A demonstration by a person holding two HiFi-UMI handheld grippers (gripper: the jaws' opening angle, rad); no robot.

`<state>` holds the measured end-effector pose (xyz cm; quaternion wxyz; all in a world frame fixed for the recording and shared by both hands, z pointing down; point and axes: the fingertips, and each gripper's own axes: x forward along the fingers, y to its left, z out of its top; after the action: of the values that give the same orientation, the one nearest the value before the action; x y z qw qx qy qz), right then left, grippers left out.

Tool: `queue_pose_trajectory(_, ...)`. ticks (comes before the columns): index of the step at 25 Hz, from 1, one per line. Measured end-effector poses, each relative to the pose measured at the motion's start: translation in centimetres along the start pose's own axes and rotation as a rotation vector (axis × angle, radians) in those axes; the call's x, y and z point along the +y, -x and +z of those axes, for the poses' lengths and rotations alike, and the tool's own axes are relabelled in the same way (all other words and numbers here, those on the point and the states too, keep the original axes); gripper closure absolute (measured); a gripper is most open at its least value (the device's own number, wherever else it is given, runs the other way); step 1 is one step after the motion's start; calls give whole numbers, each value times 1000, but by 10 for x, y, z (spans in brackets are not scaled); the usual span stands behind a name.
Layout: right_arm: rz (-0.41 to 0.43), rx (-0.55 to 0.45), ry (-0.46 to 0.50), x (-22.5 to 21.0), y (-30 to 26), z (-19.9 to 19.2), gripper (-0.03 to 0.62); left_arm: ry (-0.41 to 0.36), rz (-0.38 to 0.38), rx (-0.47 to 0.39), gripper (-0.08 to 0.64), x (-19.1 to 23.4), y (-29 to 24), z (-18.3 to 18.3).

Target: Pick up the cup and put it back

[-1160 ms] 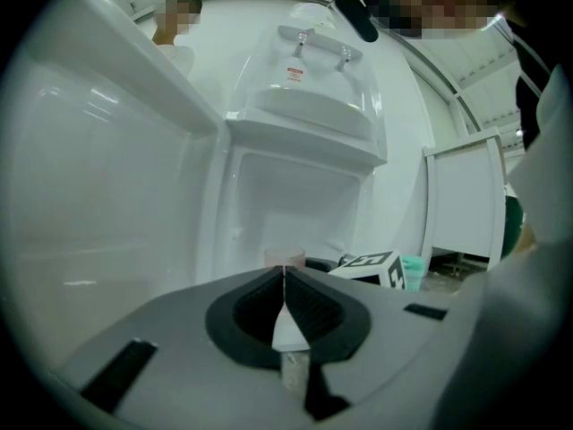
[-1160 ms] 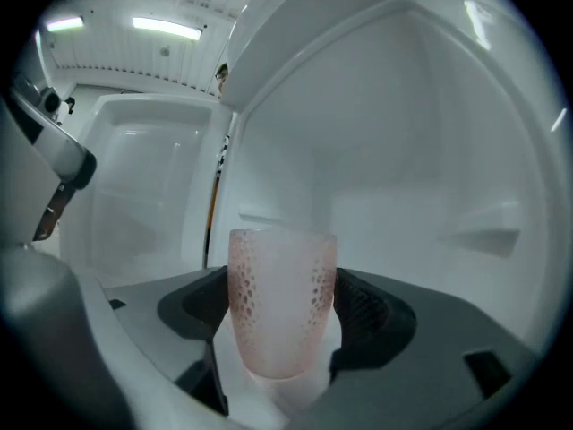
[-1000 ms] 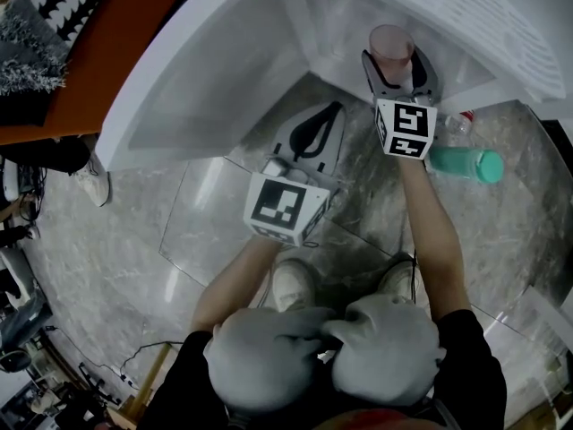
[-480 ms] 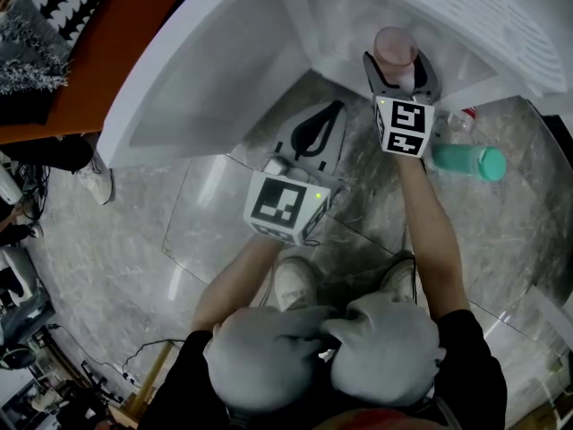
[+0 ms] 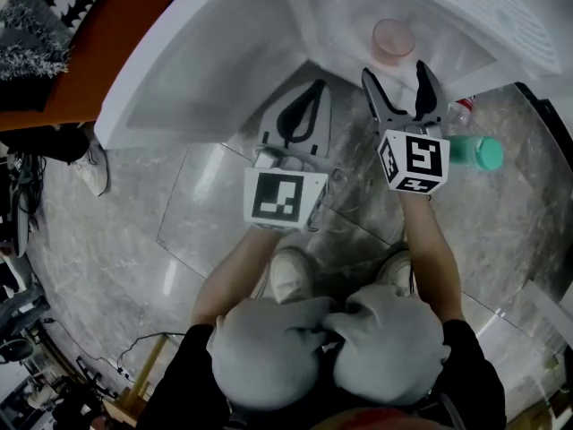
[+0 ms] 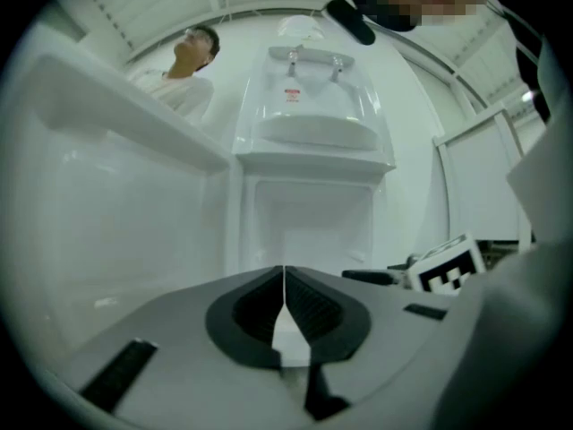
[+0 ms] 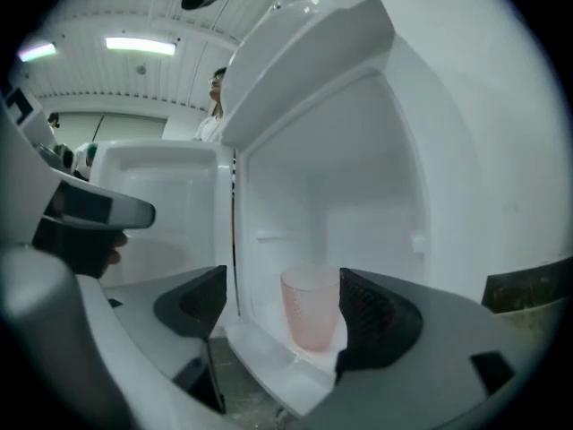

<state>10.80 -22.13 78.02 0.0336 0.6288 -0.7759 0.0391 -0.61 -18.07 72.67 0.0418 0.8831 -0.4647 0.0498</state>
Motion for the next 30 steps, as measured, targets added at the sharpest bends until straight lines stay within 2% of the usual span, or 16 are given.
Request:
queue_pose_trajectory(2, 38, -36, -11, 13, 16, 20, 192, -8, 42, -39, 546, 1, 3, 11)
queue_pose_trajectory(4, 86, -63, -15, 28, 32, 35, 202, -9, 41, -48, 546, -3, 4, 12)
queue_pose_trajectory(5, 104, -77, -16, 34, 38, 42, 232, -9, 40, -51, 546, -6, 5, 12)
queue_pose_trajectory(7, 117, -100, -23, 38, 50, 53, 349, -8, 38, -55, 546, -12, 6, 14)
queue_pose_trajectory(11, 121, -127, -40, 44, 63, 64, 535, -8, 37, -63, 546, -18, 12, 18)
queue_pose_trajectory(13, 142, -132, -46, 49, 67, 65, 577, -16, 42, -62, 546, -21, 14, 19)
queue_pose_trajectory(16, 178, -121, -54, 57, 69, 62, 581, -17, 57, -64, 546, -25, 16, 20)
queue_pose_trajectory(30, 177, -96, -22, 61, 67, 60, 581, -26, 71, -45, 546, -27, 19, 16)
